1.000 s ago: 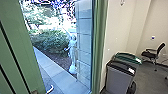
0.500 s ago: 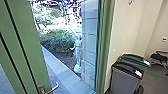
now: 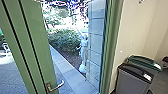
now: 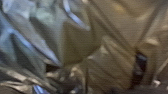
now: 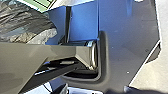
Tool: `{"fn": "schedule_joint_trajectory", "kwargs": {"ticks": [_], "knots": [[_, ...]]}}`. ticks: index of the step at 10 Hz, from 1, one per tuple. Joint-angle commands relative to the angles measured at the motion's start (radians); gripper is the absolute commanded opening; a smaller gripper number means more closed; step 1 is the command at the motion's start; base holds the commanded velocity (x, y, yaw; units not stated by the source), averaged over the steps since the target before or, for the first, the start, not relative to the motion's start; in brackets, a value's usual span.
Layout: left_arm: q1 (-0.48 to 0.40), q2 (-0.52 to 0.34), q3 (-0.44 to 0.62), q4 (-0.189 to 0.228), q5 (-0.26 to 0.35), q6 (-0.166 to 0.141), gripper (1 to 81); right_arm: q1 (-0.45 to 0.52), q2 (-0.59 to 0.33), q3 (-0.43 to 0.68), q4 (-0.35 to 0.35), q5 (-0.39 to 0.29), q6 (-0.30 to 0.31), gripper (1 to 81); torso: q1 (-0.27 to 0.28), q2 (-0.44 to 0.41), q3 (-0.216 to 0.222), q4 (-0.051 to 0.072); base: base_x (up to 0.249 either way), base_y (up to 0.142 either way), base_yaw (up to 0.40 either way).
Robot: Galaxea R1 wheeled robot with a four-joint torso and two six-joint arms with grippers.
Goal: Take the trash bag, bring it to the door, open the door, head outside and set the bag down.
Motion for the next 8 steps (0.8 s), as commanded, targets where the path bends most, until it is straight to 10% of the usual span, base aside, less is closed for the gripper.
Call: {"fn": "schedule_joint_trajectory", "kwargs": {"ticks": [1,8], "knots": [[-0.04,-0.017,0.026,0.014,0.055,0.006,1.0,0.037,-0.001,0.016,0.001,-0.056,0.002,81.1,0.0,0.0,0.0,0.0,0.0,0.0,0.169],[-0.041,-0.016,0.022,0.014,0.055,0.006,1.0,0.029,0.001,0.015,0.0,-0.056,0.002,81.1,0.0,0.0,0.0,0.0,0.0,0.0,0.225]]}}
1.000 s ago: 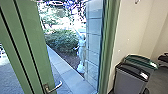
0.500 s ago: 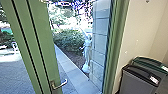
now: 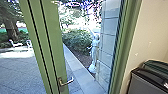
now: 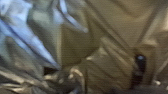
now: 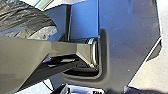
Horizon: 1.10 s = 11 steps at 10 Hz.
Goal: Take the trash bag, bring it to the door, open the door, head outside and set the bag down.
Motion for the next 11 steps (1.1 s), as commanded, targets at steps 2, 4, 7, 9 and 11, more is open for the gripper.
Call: {"fn": "schedule_joint_trajectory", "kwargs": {"ticks": [2,4,7,9,11], "knots": [[-0.047,-0.009,0.012,0.013,0.059,0.006,1.0,0.037,-0.008,0.013,0.0,-0.056,0.002,81.1,0.0,0.0,0.0,0.0,0.0,0.0,0.261],[-0.046,-0.009,0.012,0.013,0.06,0.006,1.0,0.032,-0.011,0.018,-0.003,-0.056,0.0,81.1,0.0,0.0,0.0,0.0,0.0,0.0,0.261],[-0.046,-0.009,0.009,0.014,0.06,0.006,1.0,0.029,-0.042,0.077,-0.008,-0.042,-0.001,81.1,0.0,0.0,0.0,0.0,0.0,0.0,0.261],[-0.047,-0.008,0.007,0.014,0.06,0.006,1.0,0.032,-0.071,0.122,-0.008,-0.041,-0.001,81.1,0.0,0.0,0.0,0.0,0.0,0.0,0.261],[-0.047,-0.008,0.007,0.014,0.06,0.006,1.0,0.034,-0.069,0.119,-0.006,-0.041,-0.001,81.1,0.0,0.0,0.0,0.0,0.0,0.0,0.261]]}}
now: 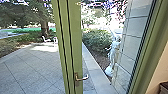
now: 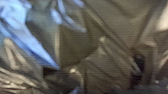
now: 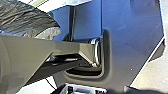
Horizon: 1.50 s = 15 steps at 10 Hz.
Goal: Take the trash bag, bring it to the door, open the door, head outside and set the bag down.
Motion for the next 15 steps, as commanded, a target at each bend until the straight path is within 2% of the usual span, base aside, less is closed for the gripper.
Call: {"fn": "schedule_joint_trajectory", "kwargs": {"ticks": [1,15], "knots": [[-0.048,-0.007,0.004,0.014,0.057,0.006,1.0,0.04,-0.004,0.014,-0.002,-0.058,-0.001,81.1,0.0,0.0,0.0,0.0,0.0,0.0,0.259],[-0.048,-0.003,0.001,0.017,0.057,0.006,1.0,0.037,0.024,-0.021,-0.01,-0.056,-0.001,81.1,0.0,0.0,0.0,0.0,0.0,0.0,0.253]]}}
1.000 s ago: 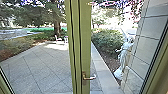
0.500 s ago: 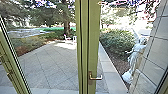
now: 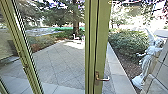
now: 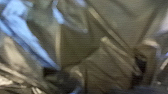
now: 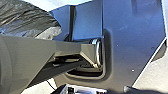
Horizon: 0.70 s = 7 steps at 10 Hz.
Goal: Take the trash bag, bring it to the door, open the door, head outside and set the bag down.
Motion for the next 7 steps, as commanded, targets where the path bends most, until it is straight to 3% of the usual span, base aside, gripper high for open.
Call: {"fn": "schedule_joint_trajectory", "kwargs": {"ticks": [1,7], "knots": [[-0.049,-0.003,0.003,0.015,0.055,0.006,1.0,0.034,-0.002,0.008,-0.009,-0.061,-0.001,81.1,0.0,0.0,0.0,0.0,0.0,0.0,0.246],[-0.049,-0.002,0.003,0.026,0.055,0.006,1.0,0.034,-0.002,0.008,-0.009,-0.061,-0.001,81.1,0.0,0.0,0.0,0.0,0.0,0.0,0.215]]}}
